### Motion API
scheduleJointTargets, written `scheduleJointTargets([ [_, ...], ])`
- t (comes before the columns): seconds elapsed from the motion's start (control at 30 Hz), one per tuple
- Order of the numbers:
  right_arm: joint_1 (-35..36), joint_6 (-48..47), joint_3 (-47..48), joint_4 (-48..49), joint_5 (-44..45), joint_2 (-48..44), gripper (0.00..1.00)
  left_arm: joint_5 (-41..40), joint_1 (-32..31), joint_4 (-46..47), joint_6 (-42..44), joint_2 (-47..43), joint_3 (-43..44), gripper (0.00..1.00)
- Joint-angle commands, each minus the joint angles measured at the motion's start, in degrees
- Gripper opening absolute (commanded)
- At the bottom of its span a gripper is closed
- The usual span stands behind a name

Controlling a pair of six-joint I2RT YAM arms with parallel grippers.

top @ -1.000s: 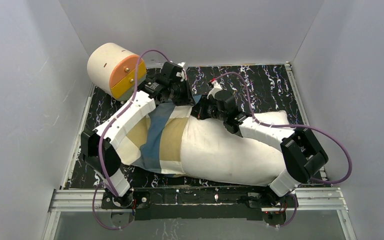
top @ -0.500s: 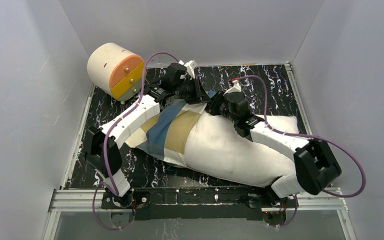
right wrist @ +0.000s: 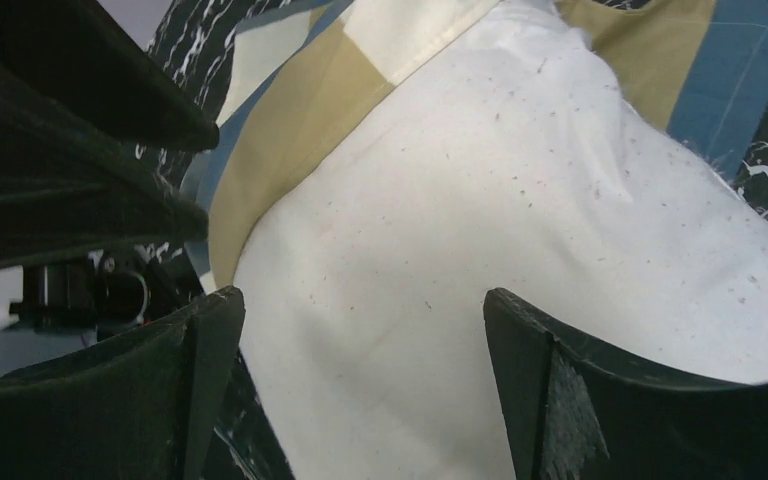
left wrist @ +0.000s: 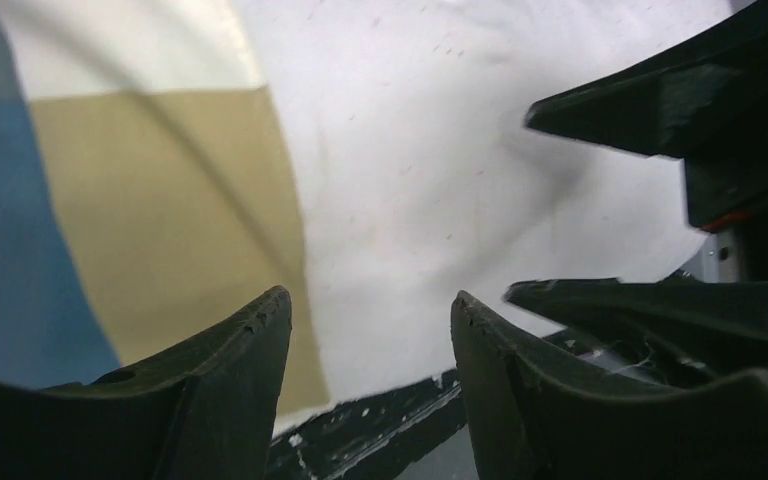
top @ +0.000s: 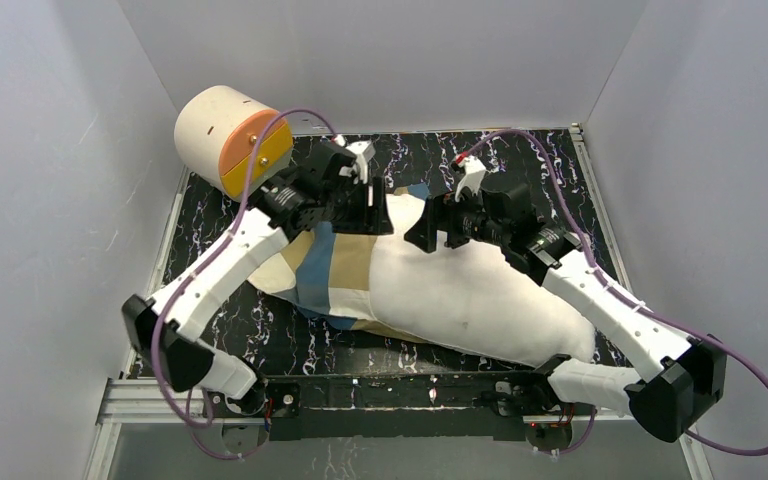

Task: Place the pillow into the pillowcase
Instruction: Stuff the pillow into the pillowcase.

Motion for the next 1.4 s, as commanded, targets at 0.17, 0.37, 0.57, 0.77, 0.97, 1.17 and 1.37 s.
scheduleJointTargets([
  [0.17,6.16,-21.36,5.62,-13.81,-8.41,-1.59,0.98,-5.37,0.12,0.37,-4.6,-15.38,-15.72,0.59],
  [0.37,14.21,-27.1,4.11,-12.3,2.86,0.98,0.98,-3.54,0.09,10.27,-8.45,-15.67,-25.55,0.57],
  [0.57,15.97,-26.29,-0.67,-2.16,6.96,6.56,0.77,-2.51,0.0,13.98,-9.66,-14.33,-28.02,0.09],
  [0.77,16.03,-18.62,-1.34,8.98,8.44,9.7,0.02,1.48,-0.09,9.52,-10.79,-17.77,-19.11,0.0],
  [0.97,16.03,-6.24,-1.59,19.36,13.61,10.5,0.01,8.58,-0.51,10.4,-13.74,-19.36,-19.4,0.0],
  [1.17,15.88,5.14,-0.84,26.49,16.42,12.0,0.01,13.48,-1.76,13.44,-13.29,-18.46,-22.36,0.0],
  [1.37,15.7,10.92,-0.85,28.61,17.22,10.03,0.01,20.39,-2.25,16.66,-11.89,-17.05,-21.0,0.0],
])
